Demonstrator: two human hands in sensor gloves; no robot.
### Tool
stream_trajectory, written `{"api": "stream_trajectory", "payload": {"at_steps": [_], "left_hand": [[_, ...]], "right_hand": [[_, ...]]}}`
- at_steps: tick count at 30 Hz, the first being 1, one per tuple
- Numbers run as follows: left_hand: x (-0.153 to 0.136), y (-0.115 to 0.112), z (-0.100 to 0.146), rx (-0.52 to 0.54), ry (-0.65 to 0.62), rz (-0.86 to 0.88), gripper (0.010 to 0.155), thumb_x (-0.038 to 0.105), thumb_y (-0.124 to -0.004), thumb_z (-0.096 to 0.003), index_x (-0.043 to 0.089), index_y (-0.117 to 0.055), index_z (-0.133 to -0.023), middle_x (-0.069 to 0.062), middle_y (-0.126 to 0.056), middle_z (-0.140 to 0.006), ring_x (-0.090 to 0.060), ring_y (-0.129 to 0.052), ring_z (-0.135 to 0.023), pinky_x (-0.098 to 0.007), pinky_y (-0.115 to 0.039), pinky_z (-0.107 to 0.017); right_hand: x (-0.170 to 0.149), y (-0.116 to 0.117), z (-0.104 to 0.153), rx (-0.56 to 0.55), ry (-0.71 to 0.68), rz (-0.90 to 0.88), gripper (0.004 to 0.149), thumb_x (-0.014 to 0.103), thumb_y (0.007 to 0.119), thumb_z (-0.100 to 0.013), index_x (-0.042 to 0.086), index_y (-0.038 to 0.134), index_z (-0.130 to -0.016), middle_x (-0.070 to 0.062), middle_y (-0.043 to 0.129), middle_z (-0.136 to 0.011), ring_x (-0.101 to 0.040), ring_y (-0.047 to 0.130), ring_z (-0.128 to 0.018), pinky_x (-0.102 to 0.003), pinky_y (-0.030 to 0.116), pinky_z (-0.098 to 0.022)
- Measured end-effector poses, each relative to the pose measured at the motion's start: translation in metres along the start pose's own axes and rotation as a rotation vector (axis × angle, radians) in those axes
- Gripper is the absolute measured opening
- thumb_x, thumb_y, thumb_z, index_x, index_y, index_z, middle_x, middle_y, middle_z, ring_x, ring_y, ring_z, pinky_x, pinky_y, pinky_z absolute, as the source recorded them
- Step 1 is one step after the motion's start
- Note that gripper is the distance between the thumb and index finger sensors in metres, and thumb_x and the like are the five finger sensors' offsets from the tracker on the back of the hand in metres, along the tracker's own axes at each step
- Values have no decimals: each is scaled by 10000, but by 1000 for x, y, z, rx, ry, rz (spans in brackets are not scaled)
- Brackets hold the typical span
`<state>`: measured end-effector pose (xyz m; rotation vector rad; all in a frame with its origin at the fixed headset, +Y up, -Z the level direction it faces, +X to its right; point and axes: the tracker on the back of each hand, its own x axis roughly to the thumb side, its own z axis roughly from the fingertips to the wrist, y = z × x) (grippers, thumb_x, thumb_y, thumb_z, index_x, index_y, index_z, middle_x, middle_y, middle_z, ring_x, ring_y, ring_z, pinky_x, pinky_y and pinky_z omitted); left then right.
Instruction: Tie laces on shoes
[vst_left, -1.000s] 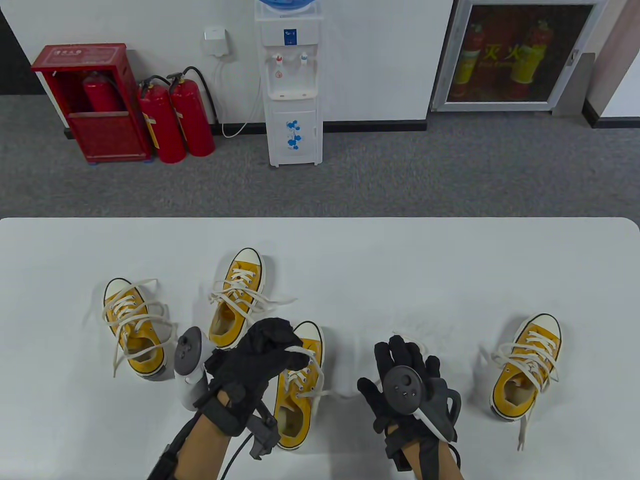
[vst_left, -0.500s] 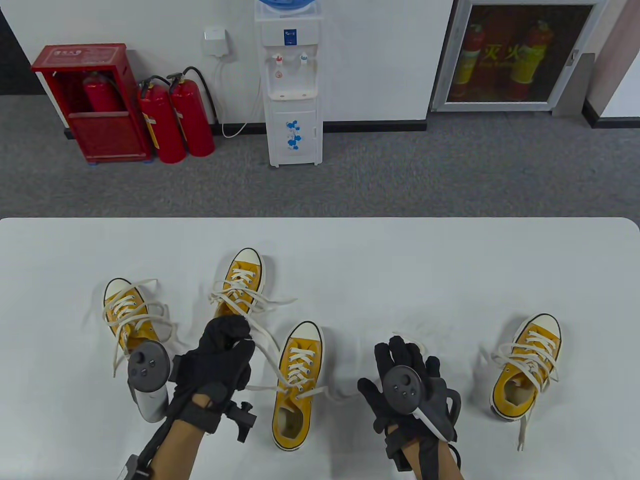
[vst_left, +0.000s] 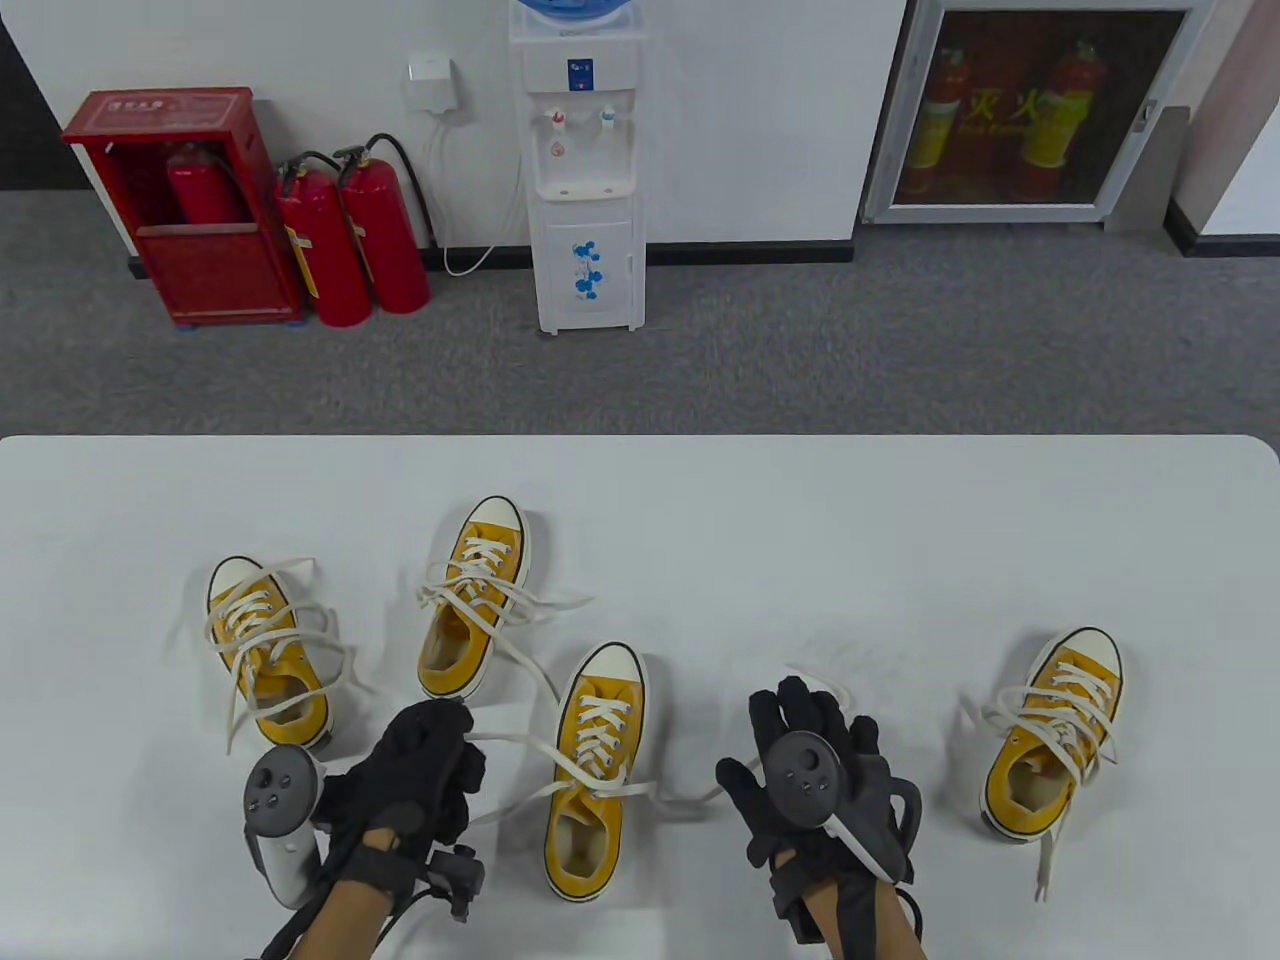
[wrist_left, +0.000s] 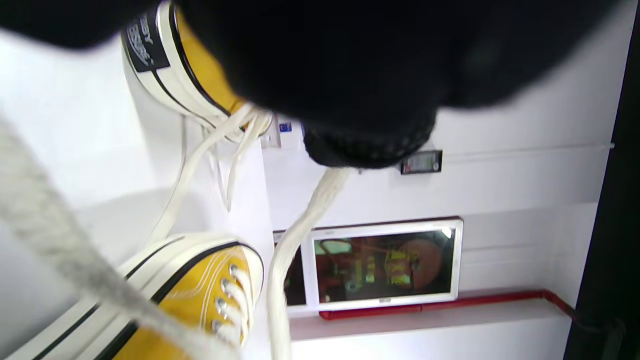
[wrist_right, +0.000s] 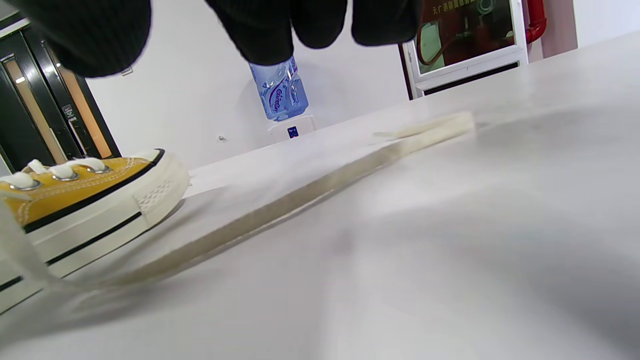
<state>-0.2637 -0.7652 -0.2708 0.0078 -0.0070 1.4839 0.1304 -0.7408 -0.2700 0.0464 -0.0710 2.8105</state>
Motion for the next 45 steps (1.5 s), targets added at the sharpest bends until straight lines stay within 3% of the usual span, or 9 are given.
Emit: {"api": "stream_trajectory", "payload": {"at_steps": [6, 9, 14, 20, 25, 27, 33, 39, 45], "left_hand": [[-2, -3, 1, -4, 14, 115, 421, 346, -789, -486, 331, -778, -906, 36, -1073, -687, -44, -1036, -16, -311, -937, -37], [-3, -2, 1, 2, 1, 128, 434, 326, -779, -487, 344, -782, -920, 21, -1051, -751, -44, -1031, -28, -310, -935, -49], [-2, -4, -1, -12, -14, 210, 429, 317, -776, -489, 350, -796, -916, 10, -1036, -785, -45, -1030, -46, -310, -933, -57], [-1, -9, 0, -51, -28, 245, 422, 325, -775, -493, 358, -800, -913, 17, -1039, -783, -45, -1036, -54, -308, -936, -65], [4, -10, 1, -64, -36, 300, 409, 337, -771, -496, 350, -814, -902, 21, -1052, -716, -63, -1054, -99, -321, -938, -94], [4, -9, 1, -66, -39, 300, 407, 347, -767, -499, 352, -811, -903, 30, -1049, -694, -61, -1055, -108, -319, -940, -100], [2, -7, 0, -55, -23, 328, 409, 352, -767, -501, 350, -810, -907, 32, -1049, -699, -63, -1058, -117, -320, -940, -117], [2, -7, 0, -66, -19, 344, 407, 362, -759, -505, 347, -805, -909, 42, -1041, -653, -67, -1064, -140, -323, -940, -124], [1, -8, 1, -59, -6, 339, 408, 364, -757, -507, 345, -801, -912, 43, -1039, -657, -73, -1067, -152, -327, -940, -133]], "right_hand": [[6, -7, 3, -68, -33, -48, 745, 606, 725, -420, 233, 602, -1053, -65, 558, -1103, -351, 778, -910, -626, 542, -703], [13, -8, 6, -74, -76, -85, 715, 588, 769, -416, 232, 659, -1027, -65, 714, -996, -247, 935, -668, -541, 708, -588], [28, -2, 7, -6, -139, -108, 717, 552, 867, -390, 214, 698, -1000, -11, 901, -738, -108, 975, -347, -435, 833, -395], [47, 13, 4, 72, -146, -95, 757, 553, 922, -363, 220, 678, -998, 44, 959, -544, -54, 953, -176, -389, 871, -277], [58, 26, -1, 120, -128, -47, 774, 583, 915, -358, 228, 660, -997, 75, 978, -467, -31, 954, -102, -358, 890, -219], [61, 30, -4, 113, -116, -23, 769, 608, 896, -360, 216, 675, -984, 102, 1001, -409, 3, 950, -23, -315, 898, -118], [58, 35, -10, 105, -97, -79, 476, 457, 876, -424, 277, 862, -865, 125, 1060, -272, 7, 976, 97, -296, 913, -28], [43, 26, -9, 43, -71, -333, 425, 419, 901, -421, 206, 955, -785, 130, 1078, -253, 10, 1005, 113, -308, 941, -49], [40, 20, -7, 20, -101, -471, 440, 395, 898, -413, 105, 966, -736, 85, 1137, -353, -49, 1193, -42, -358, 992, -168]]}}
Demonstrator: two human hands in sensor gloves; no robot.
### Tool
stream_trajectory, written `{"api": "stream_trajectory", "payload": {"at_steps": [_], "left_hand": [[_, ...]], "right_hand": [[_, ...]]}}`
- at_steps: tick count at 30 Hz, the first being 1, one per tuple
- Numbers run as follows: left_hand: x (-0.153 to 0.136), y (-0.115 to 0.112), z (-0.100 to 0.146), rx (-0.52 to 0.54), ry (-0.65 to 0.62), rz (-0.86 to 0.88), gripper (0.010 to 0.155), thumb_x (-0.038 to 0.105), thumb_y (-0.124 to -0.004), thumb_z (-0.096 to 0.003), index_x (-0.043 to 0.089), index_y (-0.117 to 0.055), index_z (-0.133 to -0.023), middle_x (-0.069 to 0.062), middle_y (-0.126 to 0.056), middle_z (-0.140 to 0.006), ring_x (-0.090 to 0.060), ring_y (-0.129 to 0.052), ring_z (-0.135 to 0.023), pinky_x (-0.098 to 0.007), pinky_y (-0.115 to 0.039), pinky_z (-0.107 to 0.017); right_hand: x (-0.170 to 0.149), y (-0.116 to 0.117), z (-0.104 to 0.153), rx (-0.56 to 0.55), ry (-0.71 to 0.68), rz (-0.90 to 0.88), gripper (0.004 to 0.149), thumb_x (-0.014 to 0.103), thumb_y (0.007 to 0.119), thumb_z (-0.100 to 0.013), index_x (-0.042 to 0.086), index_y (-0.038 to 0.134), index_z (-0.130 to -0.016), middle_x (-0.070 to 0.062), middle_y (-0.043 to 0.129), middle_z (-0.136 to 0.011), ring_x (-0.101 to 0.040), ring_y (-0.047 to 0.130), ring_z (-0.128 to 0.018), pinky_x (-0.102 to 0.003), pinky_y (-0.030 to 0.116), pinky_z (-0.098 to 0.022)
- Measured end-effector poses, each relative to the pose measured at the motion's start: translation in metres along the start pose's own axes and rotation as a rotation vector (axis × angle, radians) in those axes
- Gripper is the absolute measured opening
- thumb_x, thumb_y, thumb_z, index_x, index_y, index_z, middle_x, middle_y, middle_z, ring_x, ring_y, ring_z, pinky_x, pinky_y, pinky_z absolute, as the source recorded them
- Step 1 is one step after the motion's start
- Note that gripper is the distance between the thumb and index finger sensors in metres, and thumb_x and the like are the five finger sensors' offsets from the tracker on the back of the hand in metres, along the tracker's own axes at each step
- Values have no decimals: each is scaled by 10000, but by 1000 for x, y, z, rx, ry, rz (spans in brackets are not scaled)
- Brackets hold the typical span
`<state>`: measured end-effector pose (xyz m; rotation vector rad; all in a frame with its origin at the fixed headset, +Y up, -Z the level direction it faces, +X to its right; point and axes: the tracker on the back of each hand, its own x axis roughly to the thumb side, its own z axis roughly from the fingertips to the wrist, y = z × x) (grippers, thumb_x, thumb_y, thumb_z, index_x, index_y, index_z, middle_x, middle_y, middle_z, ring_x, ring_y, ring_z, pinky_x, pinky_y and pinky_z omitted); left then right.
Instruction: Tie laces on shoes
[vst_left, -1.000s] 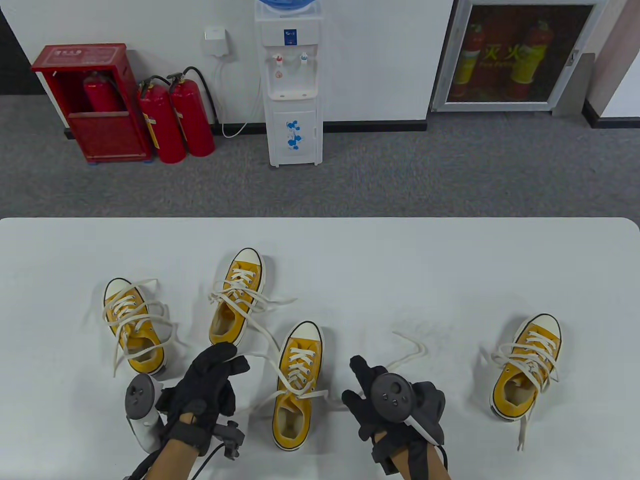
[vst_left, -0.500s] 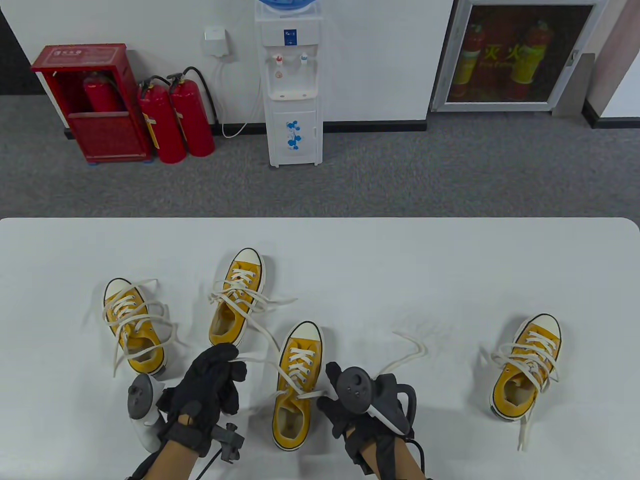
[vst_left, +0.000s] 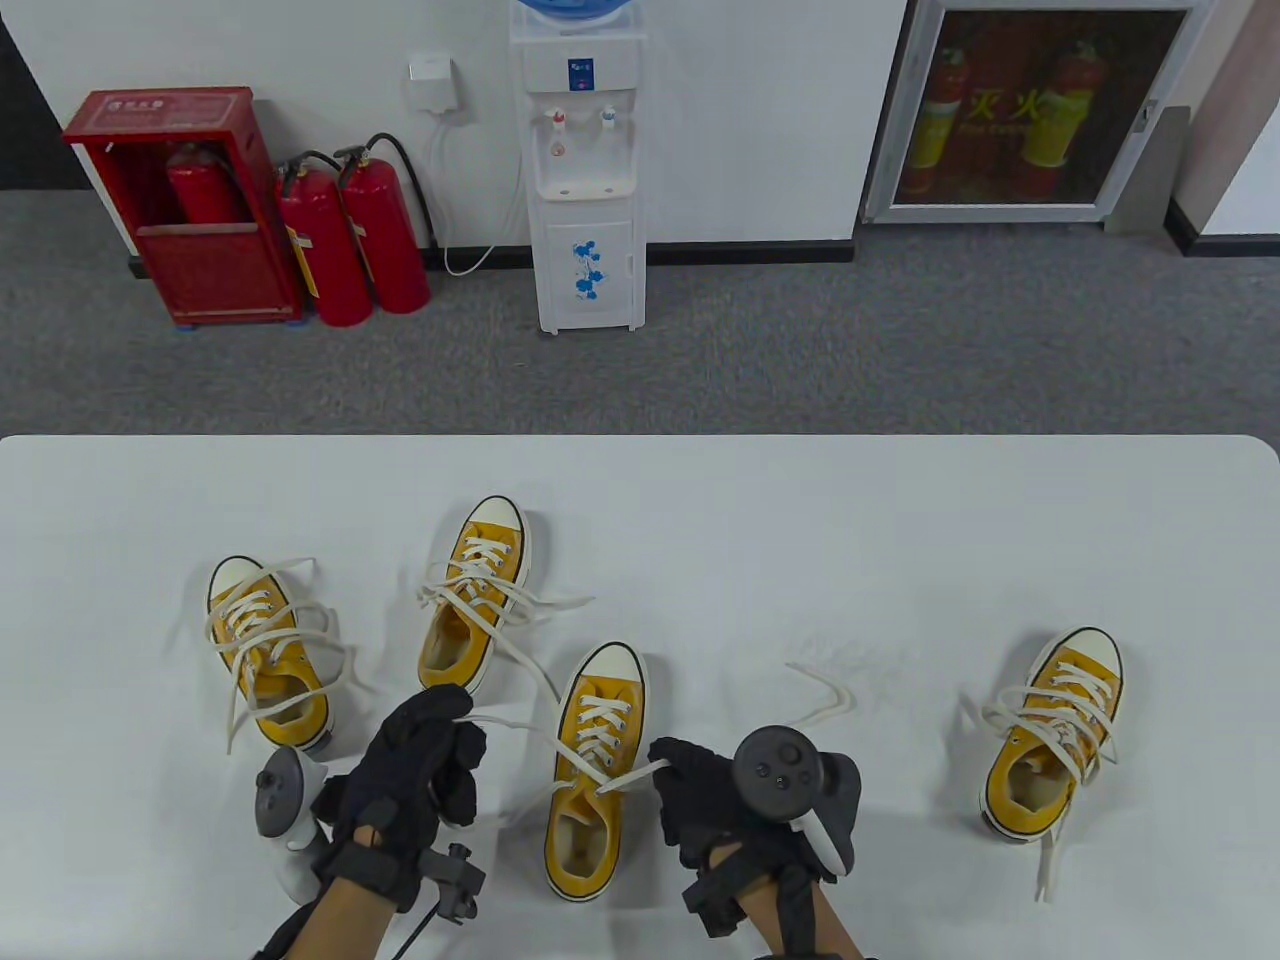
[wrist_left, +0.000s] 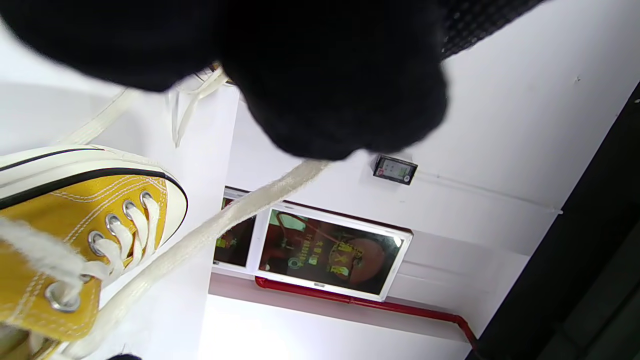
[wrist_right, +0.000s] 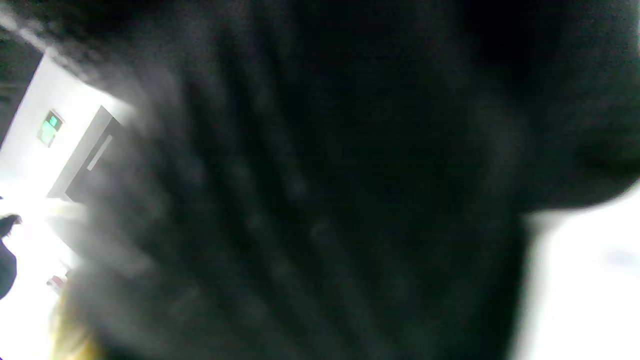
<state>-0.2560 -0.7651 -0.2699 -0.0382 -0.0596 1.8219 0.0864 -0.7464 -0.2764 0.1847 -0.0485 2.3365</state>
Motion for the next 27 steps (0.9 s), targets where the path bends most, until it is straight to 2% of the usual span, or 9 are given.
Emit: {"api": "stream_trajectory", "payload": {"at_steps": [2, 6, 8, 10, 16, 17, 22, 24, 27], "left_hand": [[0, 0, 0, 0, 1, -3, 409, 365, -755, -508, 347, -797, -914, 44, -1037, -665, -72, -1067, -156, -327, -940, -137], [0, 0, 0, 5, 0, 10, 412, 366, -756, -507, 347, -794, -917, 43, -1037, -677, -73, -1067, -158, -327, -940, -137], [1, 0, 0, 1, -2, 10, 413, 367, -755, -508, 348, -792, -919, 43, -1037, -688, -73, -1068, -160, -327, -940, -140], [0, 0, 0, 4, 0, 8, 414, 367, -757, -508, 350, -792, -920, 43, -1038, -697, -71, -1068, -160, -325, -941, -137], [0, -1, 0, -7, -1, -8, 418, 366, -759, -507, 349, -791, -923, 39, -1037, -715, -72, -1069, -162, -325, -940, -139], [-1, -2, 0, -9, 1, -8, 417, 366, -759, -506, 350, -792, -922, 39, -1036, -717, -72, -1069, -162, -325, -940, -138], [-2, -2, 0, -12, 2, -6, 417, 365, -759, -506, 349, -792, -921, 39, -1036, -716, -74, -1069, -163, -326, -940, -139], [-2, -2, 0, -13, 3, -6, 418, 365, -760, -506, 348, -791, -922, 38, -1036, -716, -73, -1069, -163, -325, -940, -139], [-2, -2, 0, -13, 5, -3, 420, 366, -760, -506, 348, -790, -924, 38, -1036, -717, -73, -1069, -164, -326, -940, -139]], "right_hand": [[1, -2, 2, -9, -8, -41, 446, 395, 878, -417, 94, 950, -738, 76, 1129, -409, -72, 1220, -101, -366, 996, -204], [-1, -2, 4, 13, -7, -130, 474, 384, 820, -442, 115, 851, -831, 9, 1046, -644, -192, 1216, -394, -438, 943, -375], [-4, 1, 5, 67, 3, -221, 528, 383, 780, -460, 137, 737, -926, -12, 941, -794, -274, 1127, -604, -500, 853, -502], [-6, 3, 6, 120, -5, -332, 624, 393, 758, -474, 173, 561, -1024, -29, 755, -963, -386, 909, -852, -592, 697, -614], [-16, -4, 5, 93, 3, -594, 664, 427, 757, -483, 218, 492, -1054, -10, 655, -1034, -416, 746, -972, -618, 615, -666], [-16, -5, 5, 89, 6, -674, 671, 431, 763, -482, 220, 488, -1057, -15, 636, -1045, -429, 714, -988, -634, 585, -677], [-9, -10, 0, 91, -21, -855, 728, 501, 773, -481, 242, 451, -1080, -21, 547, -1090, -430, 633, -1035, -669, 494, -707], [-5, -16, -3, 88, -31, -890, 738, 503, 776, -481, 238, 442, -1083, -22, 538, -1090, -416, 633, -1038, -679, 473, -712], [-4, -22, -5, 73, -32, -849, 744, 531, 769, -480, 239, 447, -1083, -11, 556, -1076, -394, 674, -1027, -684, 488, -715]]}}
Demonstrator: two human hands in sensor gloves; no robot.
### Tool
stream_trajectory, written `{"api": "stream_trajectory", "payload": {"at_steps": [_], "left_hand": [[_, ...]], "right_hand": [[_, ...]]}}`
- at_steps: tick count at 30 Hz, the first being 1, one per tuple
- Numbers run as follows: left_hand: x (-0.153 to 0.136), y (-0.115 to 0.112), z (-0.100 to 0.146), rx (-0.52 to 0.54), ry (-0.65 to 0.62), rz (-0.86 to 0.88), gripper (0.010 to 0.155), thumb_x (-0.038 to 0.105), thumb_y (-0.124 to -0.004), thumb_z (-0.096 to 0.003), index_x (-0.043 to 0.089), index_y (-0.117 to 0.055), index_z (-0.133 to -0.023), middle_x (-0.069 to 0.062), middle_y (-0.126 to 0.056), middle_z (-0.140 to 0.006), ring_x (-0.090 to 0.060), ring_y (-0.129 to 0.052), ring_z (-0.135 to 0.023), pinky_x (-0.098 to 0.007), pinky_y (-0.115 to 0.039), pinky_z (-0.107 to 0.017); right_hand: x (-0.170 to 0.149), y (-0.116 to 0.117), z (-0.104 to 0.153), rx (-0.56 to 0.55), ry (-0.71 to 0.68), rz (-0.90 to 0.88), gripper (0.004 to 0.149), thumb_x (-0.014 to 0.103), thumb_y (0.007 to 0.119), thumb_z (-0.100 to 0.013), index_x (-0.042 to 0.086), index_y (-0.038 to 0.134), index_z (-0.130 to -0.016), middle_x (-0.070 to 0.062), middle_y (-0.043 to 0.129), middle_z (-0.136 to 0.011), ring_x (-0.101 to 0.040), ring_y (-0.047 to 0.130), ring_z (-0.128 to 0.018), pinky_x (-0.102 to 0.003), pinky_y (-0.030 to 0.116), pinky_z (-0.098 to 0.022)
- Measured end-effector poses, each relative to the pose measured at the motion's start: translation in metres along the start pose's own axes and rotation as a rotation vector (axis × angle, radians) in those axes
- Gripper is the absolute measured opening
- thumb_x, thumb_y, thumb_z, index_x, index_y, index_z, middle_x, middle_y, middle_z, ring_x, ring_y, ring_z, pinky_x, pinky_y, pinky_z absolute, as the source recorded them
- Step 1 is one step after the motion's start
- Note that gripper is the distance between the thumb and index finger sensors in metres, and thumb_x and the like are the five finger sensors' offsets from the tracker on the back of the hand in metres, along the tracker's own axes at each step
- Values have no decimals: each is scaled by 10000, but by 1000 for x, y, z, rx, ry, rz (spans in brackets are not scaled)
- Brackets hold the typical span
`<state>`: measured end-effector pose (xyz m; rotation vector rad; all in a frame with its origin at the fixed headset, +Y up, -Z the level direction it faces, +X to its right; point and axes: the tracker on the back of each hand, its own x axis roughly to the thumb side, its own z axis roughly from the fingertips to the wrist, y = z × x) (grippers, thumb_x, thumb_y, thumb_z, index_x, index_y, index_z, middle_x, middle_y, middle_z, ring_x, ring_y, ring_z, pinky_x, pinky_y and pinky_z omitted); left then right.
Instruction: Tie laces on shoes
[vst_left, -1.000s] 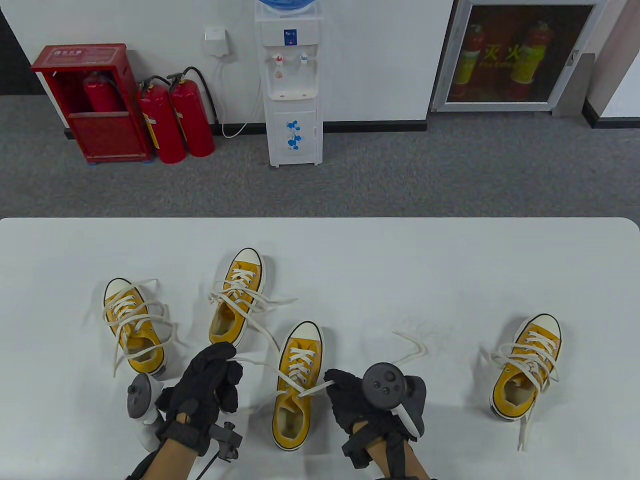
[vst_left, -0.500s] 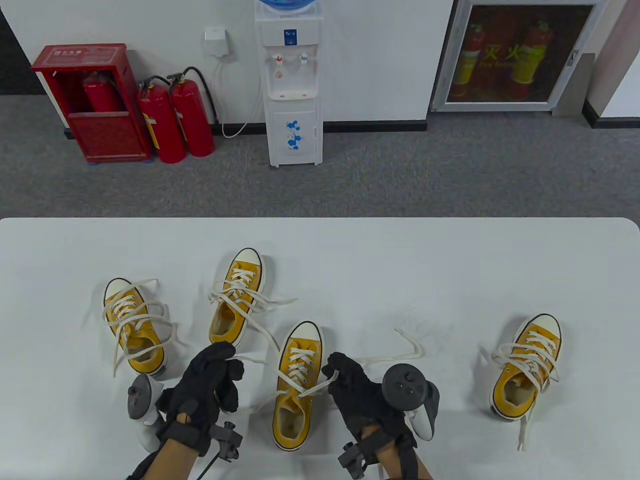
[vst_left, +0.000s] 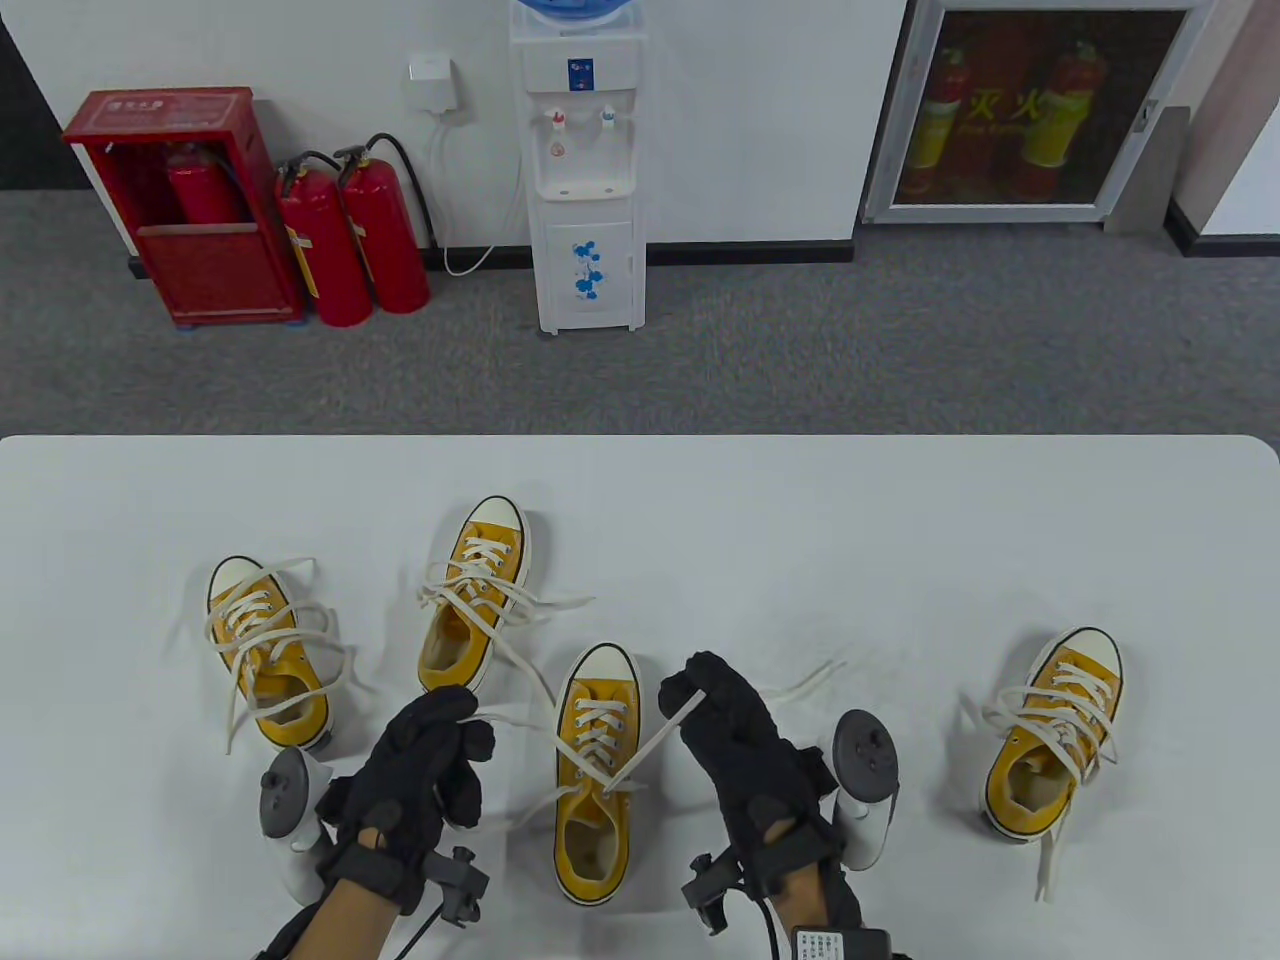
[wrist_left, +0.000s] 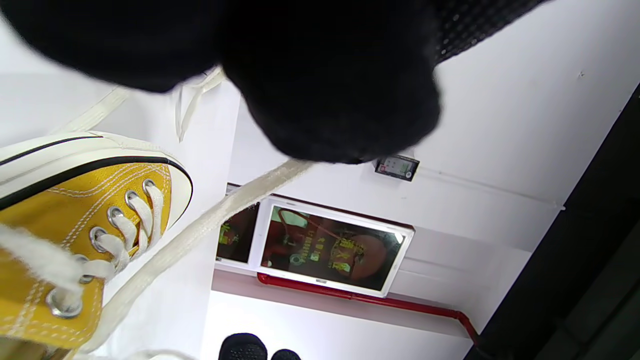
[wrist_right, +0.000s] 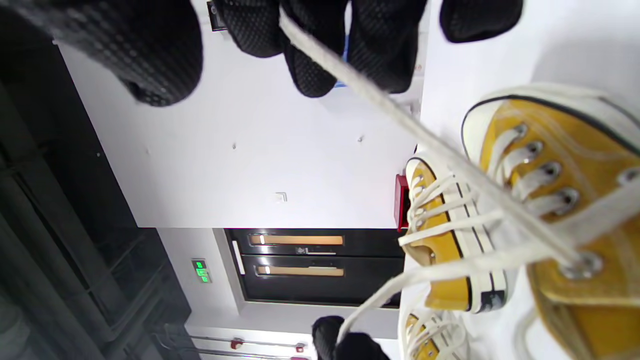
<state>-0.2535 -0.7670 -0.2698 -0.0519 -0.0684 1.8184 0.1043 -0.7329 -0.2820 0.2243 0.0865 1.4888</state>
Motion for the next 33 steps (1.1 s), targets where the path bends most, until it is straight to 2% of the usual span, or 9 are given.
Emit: {"api": "stream_trajectory", "payload": {"at_steps": [4, 8, 13, 16, 19, 22, 26, 33], "left_hand": [[0, 0, 0, -4, 2, 6, 420, 367, -760, -506, 348, -787, -926, 37, -1032, -722, -72, -1069, -165, -325, -940, -140], [0, -1, 0, -1, 6, 24, 424, 368, -761, -505, 347, -784, -928, 39, -1031, -727, -72, -1069, -166, -325, -940, -140], [-1, -1, 0, -5, 12, 30, 430, 369, -761, -506, 348, -775, -935, 39, -1027, -738, -71, -1069, -171, -323, -940, -143], [0, -1, 0, -11, 12, 32, 436, 370, -762, -506, 345, -770, -941, 38, -1021, -752, -70, -1069, -175, -322, -939, -145], [0, -1, 0, -17, 9, 31, 449, 372, -762, -505, 340, -753, -953, 36, -1010, -773, -68, -1069, -179, -321, -939, -147], [1, -2, 0, -23, 8, 43, 470, 373, -760, -505, 335, -726, -972, 31, -992, -810, -65, -1068, -187, -318, -940, -151], [1, -5, -1, -62, 0, 64, 519, 378, -753, -508, 327, -656, -1015, 20, -933, -906, -69, -1068, -218, -317, -938, -169], [1, -18, 1, -166, -1, 50, 596, 446, -743, -515, 320, -558, -1068, -1, -827, -1023, -75, -1074, -299, -318, -942, -197]], "right_hand": [[6, 0, -3, -21, -11, -90, 742, 543, 770, -483, 254, 448, -1087, -14, 544, -1069, -398, 731, -986, -701, 495, -706], [17, 7, -11, -26, -33, -67, 759, 564, 761, -483, 263, 424, -1092, -9, 511, -1073, -323, 784, -934, -683, 520, -709], [25, 18, -18, -26, -76, -107, 754, 586, 750, -482, 255, 440, -1084, -6, 521, -1052, -214, 827, -803, -586, 609, -681], [26, 27, -22, 21, -75, -124, 683, 605, 742, -480, 255, 563, -1039, 14, 648, -977, -139, 878, -637, -480, 716, -591], [24, 34, -25, 54, -84, -128, 612, 606, 743, -478, 242, 698, -967, 17, 783, -863, -82, 912, -448, -416, 794, -459], [21, 42, -26, 88, -104, -105, 589, 616, 740, -472, 232, 760, -918, 29, 850, -781, -25, 915, -303, -355, 843, -337], [19, 48, -25, 135, -109, -87, 598, 624, 740, -467, 215, 793, -899, 37, 897, -715, 4, 906, -207, -322, 862, -249], [9, 60, -18, 219, -86, -16, 712, 640, 743, -455, 209, 665, -1017, 63, 931, -660, 27, 898, -133, -295, 872, -179]]}}
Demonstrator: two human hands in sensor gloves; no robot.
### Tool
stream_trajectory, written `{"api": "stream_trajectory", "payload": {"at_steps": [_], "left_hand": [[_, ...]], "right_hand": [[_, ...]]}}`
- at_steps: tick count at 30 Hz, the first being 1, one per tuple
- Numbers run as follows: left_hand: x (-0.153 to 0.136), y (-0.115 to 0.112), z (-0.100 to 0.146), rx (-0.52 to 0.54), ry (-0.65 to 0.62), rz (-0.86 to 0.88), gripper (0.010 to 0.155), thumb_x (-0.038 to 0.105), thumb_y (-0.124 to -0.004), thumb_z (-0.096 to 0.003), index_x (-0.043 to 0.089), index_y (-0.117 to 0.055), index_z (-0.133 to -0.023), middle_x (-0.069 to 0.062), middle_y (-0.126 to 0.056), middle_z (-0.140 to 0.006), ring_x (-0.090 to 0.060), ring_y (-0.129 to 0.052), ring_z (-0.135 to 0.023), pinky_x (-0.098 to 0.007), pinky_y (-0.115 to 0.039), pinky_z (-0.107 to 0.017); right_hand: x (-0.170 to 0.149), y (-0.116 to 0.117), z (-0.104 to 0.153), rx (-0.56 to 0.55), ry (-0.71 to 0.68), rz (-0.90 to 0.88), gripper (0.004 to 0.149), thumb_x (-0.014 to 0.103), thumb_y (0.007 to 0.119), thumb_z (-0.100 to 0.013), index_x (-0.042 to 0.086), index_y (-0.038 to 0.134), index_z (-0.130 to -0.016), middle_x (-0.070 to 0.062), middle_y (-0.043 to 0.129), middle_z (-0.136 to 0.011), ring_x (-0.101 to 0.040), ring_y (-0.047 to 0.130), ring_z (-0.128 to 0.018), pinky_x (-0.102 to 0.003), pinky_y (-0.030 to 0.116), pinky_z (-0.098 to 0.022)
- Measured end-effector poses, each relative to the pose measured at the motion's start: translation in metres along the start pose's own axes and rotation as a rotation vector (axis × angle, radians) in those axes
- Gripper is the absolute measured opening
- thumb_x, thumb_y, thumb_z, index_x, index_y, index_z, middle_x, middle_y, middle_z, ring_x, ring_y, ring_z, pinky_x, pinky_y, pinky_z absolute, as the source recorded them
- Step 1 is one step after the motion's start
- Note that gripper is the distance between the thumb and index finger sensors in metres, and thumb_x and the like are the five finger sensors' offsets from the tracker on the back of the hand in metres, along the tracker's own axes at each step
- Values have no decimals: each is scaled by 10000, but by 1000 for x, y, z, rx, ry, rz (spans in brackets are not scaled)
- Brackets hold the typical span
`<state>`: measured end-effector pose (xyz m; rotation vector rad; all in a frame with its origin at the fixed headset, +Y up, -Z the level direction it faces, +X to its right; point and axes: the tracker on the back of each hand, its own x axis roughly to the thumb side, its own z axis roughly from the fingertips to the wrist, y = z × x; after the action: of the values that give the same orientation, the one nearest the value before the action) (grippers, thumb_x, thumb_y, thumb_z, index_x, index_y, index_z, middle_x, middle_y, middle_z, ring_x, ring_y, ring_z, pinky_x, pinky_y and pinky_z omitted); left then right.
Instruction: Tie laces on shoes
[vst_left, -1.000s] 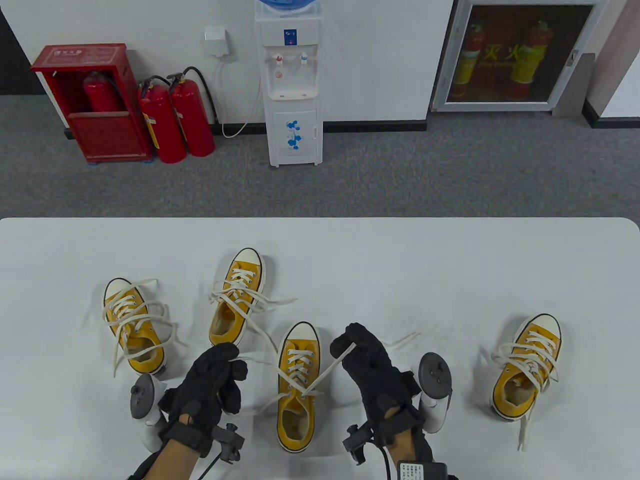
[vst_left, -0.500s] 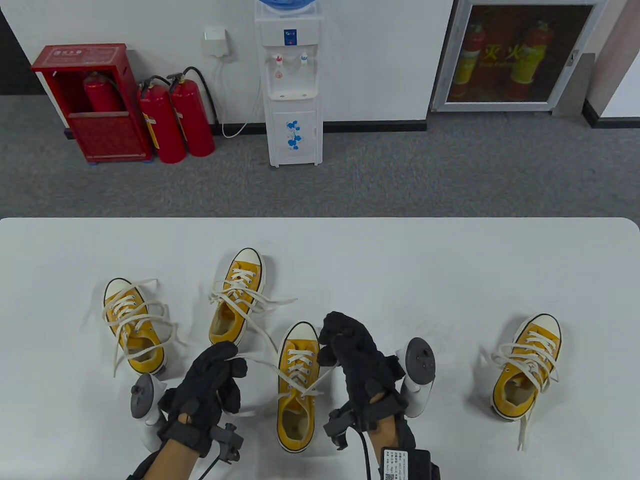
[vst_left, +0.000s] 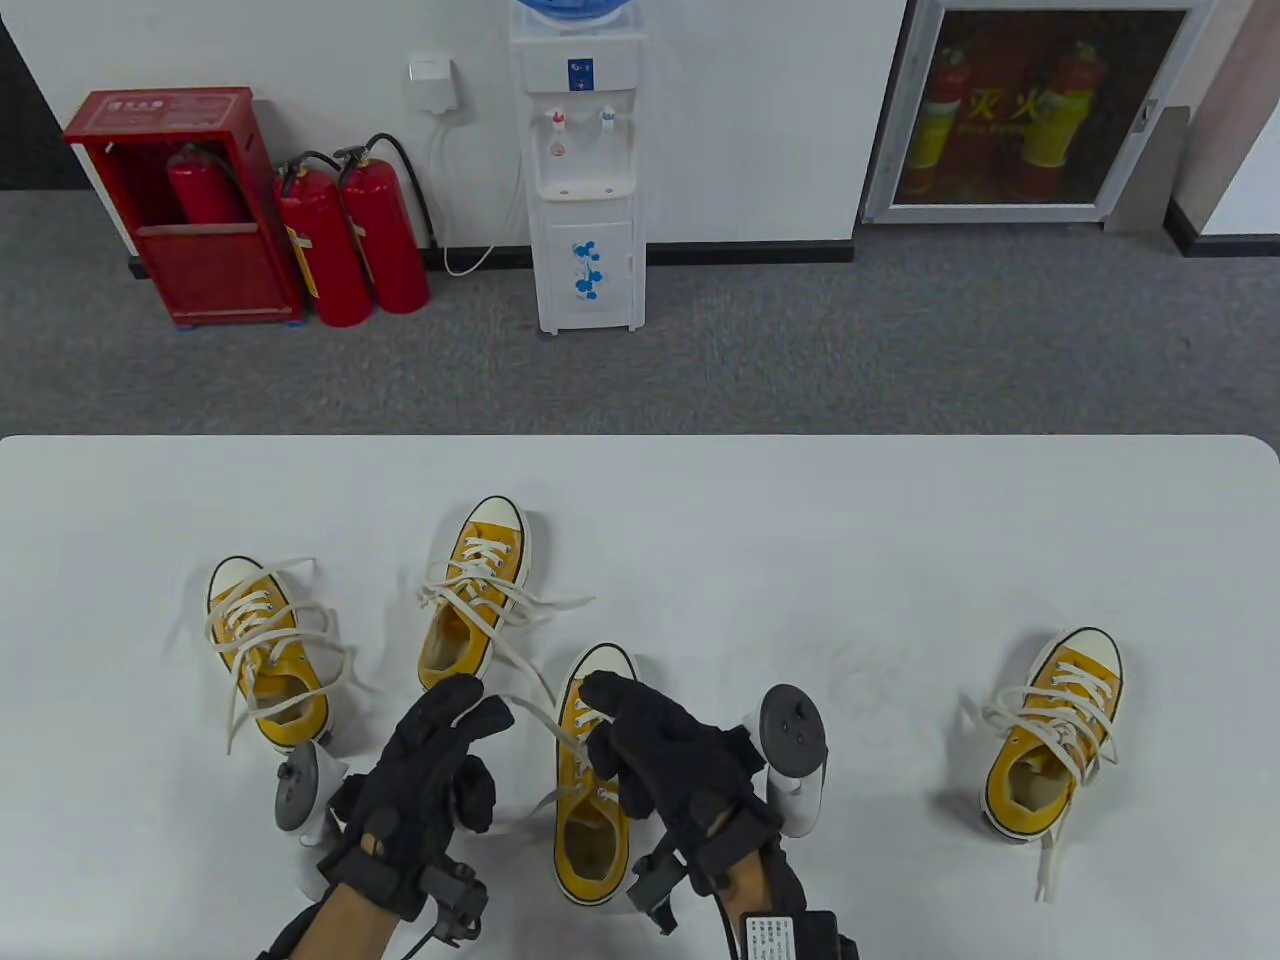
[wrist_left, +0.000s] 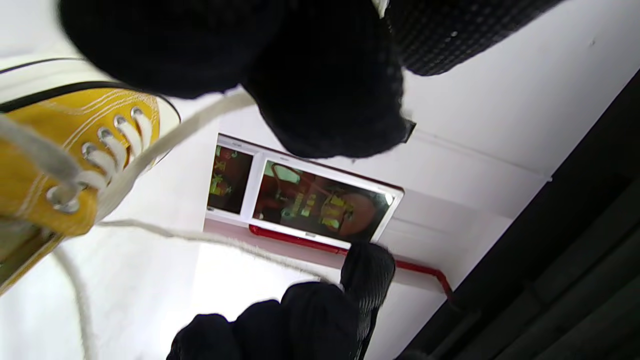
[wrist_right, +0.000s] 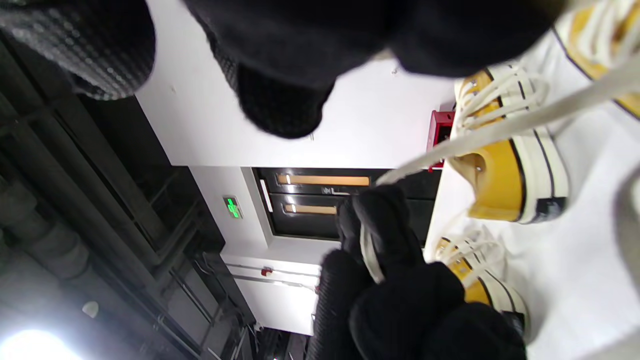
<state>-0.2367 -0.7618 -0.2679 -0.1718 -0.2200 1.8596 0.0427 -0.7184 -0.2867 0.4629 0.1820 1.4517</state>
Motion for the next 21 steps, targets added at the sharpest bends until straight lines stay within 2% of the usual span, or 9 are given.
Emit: {"api": "stream_trajectory", "payload": {"at_steps": [7, 11, 13, 17, 21], "left_hand": [[-4, -15, 0, -116, 14, -37, 657, 519, -725, -518, 310, -495, -1097, -27, -755, -1088, -102, -1075, -365, -339, -938, -243], [-6, -23, -1, -186, 21, -68, 697, 582, -697, -517, 306, -463, -1113, -43, -715, -1123, -117, -1079, -383, -342, -936, -250], [-8, -27, -1, -230, 26, -100, 725, 623, -685, -516, 306, -445, -1122, -55, -664, -1154, -144, -1069, -438, -358, -924, -292], [-10, -35, 0, -291, 30, -139, 777, 707, -656, -503, 311, -436, -1134, -73, -629, -1180, -222, -1045, -604, -396, -895, -352], [-11, -39, 0, -328, 29, -172, 818, 767, -614, -483, 300, -458, -1136, -86, -677, -1162, -228, -1035, -613, -410, -889, -368]], "right_hand": [[-5, 16, 4, 116, 20, 48, 767, 650, 740, -447, 192, 584, -1042, 61, 939, -657, 24, 902, -119, -299, 872, -169], [-8, 28, 4, 194, 32, 27, 807, 668, 740, -434, 195, 532, -1053, 63, 946, -648, 23, 903, -111, -299, 873, -159], [-9, 33, 4, 226, 38, 10, 825, 677, 739, -430, 196, 507, -1058, 67, 946, -644, 24, 902, -108, -298, 873, -158], [-12, 39, 5, 260, 56, -1, 847, 687, 737, -424, 188, 485, -1059, 68, 952, -637, 26, 903, -96, -296, 874, -145], [-14, 42, 5, 272, 69, -24, 855, 691, 737, -423, 184, 475, -1060, 72, 951, -634, 29, 903, -94, -292, 875, -143]]}}
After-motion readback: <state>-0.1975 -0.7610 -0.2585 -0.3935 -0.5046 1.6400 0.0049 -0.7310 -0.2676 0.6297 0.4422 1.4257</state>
